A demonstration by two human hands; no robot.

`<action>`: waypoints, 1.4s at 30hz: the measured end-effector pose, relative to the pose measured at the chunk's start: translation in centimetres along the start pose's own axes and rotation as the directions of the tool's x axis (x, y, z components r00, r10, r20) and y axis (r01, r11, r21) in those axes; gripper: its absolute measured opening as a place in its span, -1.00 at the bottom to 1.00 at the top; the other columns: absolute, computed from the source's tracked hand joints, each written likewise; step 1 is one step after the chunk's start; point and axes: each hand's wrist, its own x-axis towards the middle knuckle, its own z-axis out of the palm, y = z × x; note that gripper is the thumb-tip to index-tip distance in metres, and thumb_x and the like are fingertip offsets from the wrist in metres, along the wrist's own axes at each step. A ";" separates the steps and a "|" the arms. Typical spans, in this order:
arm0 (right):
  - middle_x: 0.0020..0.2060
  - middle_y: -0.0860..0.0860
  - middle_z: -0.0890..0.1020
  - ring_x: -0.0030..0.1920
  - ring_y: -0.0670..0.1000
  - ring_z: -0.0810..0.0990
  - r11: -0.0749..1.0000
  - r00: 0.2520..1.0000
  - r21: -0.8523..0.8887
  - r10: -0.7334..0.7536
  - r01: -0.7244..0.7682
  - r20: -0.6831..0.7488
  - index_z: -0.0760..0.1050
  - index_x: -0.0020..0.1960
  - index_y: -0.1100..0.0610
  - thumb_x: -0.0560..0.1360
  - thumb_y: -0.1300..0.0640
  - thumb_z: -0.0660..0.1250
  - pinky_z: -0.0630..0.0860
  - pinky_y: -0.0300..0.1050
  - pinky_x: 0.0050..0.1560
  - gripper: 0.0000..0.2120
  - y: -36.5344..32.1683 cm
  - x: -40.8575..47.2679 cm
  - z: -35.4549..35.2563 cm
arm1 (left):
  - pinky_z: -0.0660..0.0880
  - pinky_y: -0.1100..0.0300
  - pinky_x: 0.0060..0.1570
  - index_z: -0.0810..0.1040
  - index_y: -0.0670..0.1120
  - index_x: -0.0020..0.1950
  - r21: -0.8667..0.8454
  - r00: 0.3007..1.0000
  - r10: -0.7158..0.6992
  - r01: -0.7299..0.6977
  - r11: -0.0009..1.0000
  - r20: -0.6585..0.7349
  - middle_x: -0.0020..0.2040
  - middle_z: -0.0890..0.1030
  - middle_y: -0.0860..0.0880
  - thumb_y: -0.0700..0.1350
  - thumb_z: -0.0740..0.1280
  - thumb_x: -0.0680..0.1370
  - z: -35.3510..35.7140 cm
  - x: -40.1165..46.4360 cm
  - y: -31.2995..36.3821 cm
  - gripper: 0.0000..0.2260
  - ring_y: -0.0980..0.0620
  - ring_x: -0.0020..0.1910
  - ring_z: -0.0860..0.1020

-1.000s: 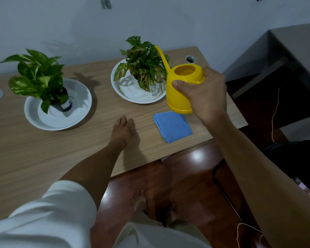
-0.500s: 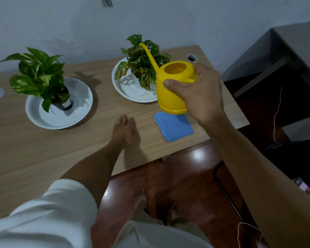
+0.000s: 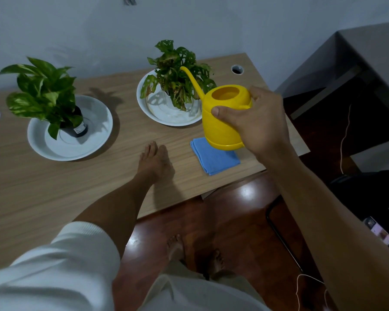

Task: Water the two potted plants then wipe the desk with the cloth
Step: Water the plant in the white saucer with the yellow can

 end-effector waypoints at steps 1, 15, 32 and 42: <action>-0.03 -0.05 0.75 -0.02 -0.03 0.72 1.000 1.000 -0.010 0.003 -0.003 -0.009 0.68 0.13 0.05 0.29 -0.14 0.68 0.69 0.04 0.04 -0.50 0.0 0.0 -0.2 | -0.01 -0.20 0.62 0.12 -0.05 0.64 -0.003 1.000 -0.001 0.001 1.000 -0.002 0.69 -0.06 -0.22 0.06 0.25 0.64 0.0 0.0 0.0 -0.39 -0.26 0.68 -0.10; -0.03 -0.03 0.70 0.00 0.01 0.69 0.998 0.992 -0.054 -0.040 0.034 -0.116 0.65 0.13 0.10 0.30 -0.18 0.65 0.60 -0.11 -0.03 -0.47 -0.5 1.9 -0.8 | 0.01 -0.20 0.62 0.17 -0.04 0.59 -0.018 1.000 0.006 -0.006 1.000 -0.007 0.68 -0.03 -0.22 0.07 0.25 0.62 -0.1 -0.2 0.1 -0.43 -0.26 0.68 -0.08; 0.00 -0.01 0.74 0.01 0.02 0.73 0.997 0.995 0.009 -0.079 0.079 -0.057 0.69 0.11 0.06 0.15 -0.31 0.61 0.68 0.10 0.08 -0.35 -1.9 2.9 0.7 | -0.05 -0.18 0.64 0.10 0.01 0.64 -0.054 0.999 -0.034 0.033 0.998 -0.012 0.70 -0.06 -0.19 0.10 0.24 0.62 0.1 -0.2 0.1 -0.37 -0.22 0.69 -0.11; -0.03 -0.03 0.74 -0.01 0.01 0.72 0.998 0.999 -0.028 -0.049 0.049 0.016 0.67 0.08 0.04 0.24 -0.21 0.66 0.68 0.13 0.05 -0.47 -1.0 1.5 -0.8 | -0.09 -0.15 0.65 0.04 0.01 0.67 -0.044 0.999 -0.044 0.044 0.998 0.005 0.70 -0.12 -0.17 0.10 0.22 0.63 -0.1 -0.5 0.5 -0.35 -0.19 0.69 -0.16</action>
